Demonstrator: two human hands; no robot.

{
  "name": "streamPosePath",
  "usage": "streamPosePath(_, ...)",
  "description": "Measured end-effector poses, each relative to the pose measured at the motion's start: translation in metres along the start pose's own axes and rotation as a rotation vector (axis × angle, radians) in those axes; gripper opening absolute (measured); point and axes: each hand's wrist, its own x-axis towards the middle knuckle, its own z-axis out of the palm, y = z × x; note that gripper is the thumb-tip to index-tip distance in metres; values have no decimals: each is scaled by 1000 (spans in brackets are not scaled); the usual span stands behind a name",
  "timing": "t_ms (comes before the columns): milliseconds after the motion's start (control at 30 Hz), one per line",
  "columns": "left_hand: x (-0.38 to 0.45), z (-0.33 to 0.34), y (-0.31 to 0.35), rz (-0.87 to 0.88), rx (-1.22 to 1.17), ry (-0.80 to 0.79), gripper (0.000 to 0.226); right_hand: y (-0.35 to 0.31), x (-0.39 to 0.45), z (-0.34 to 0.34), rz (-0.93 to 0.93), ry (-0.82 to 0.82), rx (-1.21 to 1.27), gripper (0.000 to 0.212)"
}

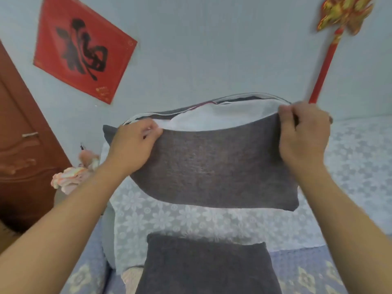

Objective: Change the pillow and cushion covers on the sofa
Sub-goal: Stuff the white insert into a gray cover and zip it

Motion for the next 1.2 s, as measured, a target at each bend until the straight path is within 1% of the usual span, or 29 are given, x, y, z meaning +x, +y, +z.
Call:
streamPosePath(33, -12, 8, -2, 10, 71, -50, 19, 6, -18, 15, -44, -125, -78, 30)
streamPosePath(67, -23, 23, -7, -7, 190, -131, 22, 19, -35, 32, -99, -350, -157, 31)
streamPosePath(100, -37, 38, -9, -43, 283, -213, 24, 39, -46, 46, -50, -524, -177, 34)
streamPosePath(133, -42, 49, -13, -51, 298, -232, 25, 53, -42, 52, 35, -556, -129, 37)
streamPosePath(167, -49, 56, -15, -39, 278, -230, 25, 62, -41, 52, 92, -482, -59, 40)
streamPosePath(200, -57, 57, -21, -35, 213, -253, 26, 64, -48, 45, 74, -381, 3, 41)
streamPosePath(233, -69, 52, -29, -45, 125, -329, 26, 62, -64, 37, 44, -361, 39, 41)
streamPosePath(267, -85, 48, -38, -49, 55, -497, 26, 62, -87, 33, -33, -390, 31, 40)
streamPosePath(300, -101, 41, -40, -50, 1, -739, 26, 62, -116, 30, -124, -447, -13, 39)
streamPosePath(333, -118, 35, -40, -35, 22, -986, 26, 66, -143, 28, -185, -537, -41, 39)
streamPosePath(367, -131, 35, -39, -22, 101, -1190, 25, 75, -163, 28, -178, -644, -49, 41)
streamPosePath(400, -142, 40, -38, -35, 178, -1298, 23, 88, -181, 30, -147, -731, -50, 43)
streamPosePath(433, -147, 46, -32, -47, 218, -1291, 19, 98, -193, 31, -123, -788, -57, 46)
streamPosePath(467, -150, 54, -26, -60, 211, -1178, 13, 103, -205, 31, -128, -791, -49, 50)
streamPosePath(500, -153, 65, -20, -42, 215, -1021, 14, 103, -215, 30, -145, -772, -38, 53)
streamPosePath(533, -155, 76, -12, 18, 228, -905, 31, 99, -219, 27, -134, -747, -17, 51)
streamPosePath(567, -158, 86, -3, 61, 229, -862, 48, 94, -218, 23, -116, -721, 8, 44)
streamPosePath(600, -162, 97, 6, 66, 195, -862, 61, 89, -214, 20, -111, -681, 34, 41)
streamPosePath(633, -167, 106, 15, 51, 160, -889, 67, 85, -209, 18, -100, -645, 60, 44)
streamPosePath(700, -176, 124, 24, 85, 222, -880, 61, 85, -197, 15, -67, -660, 93, 53)
streamPosePath(767, -174, 137, 26, 152, 328, -720, 39, 85, -193, 13, -49, -687, 95, 51)
streamPosePath(800, -169, 141, 24, 107, 329, -663, 33, 86, -195, 13, -32, -704, 98, 50)
streamPosePath(833, -164, 144, 21, 57, 311, -647, 33, 88, -195, 12, -10, -723, 98, 49)
streamPosePath(900, -155, 148, 19, -8, 297, -701, 41, 91, -195, 10, 44, -757, 88, 47)
streamPosePath(1000, -154, 158, 28, -23, 277, -710, 48, 90, -195, 14, 80, -788, 61, 41)
streamPosePath(1033, -155, 163, 31, -14, 259, -687, 47, 88, -196, 16, 94, -777, 66, 34)
streamPosePath(1100, -156, 173, 36, 9, 258, -652, 44, 86, -196, 20, 115, -664, 33, 10)
streamPosePath(1133, -155, 176, 36, 5, 268, -660, 45, 88, -196, 22, 102, -602, -46, 12)
streamPosePath(1200, -155, 177, 33, -54, 319, -760, 60, 94, -195, 28, 67, -601, -242, 37)
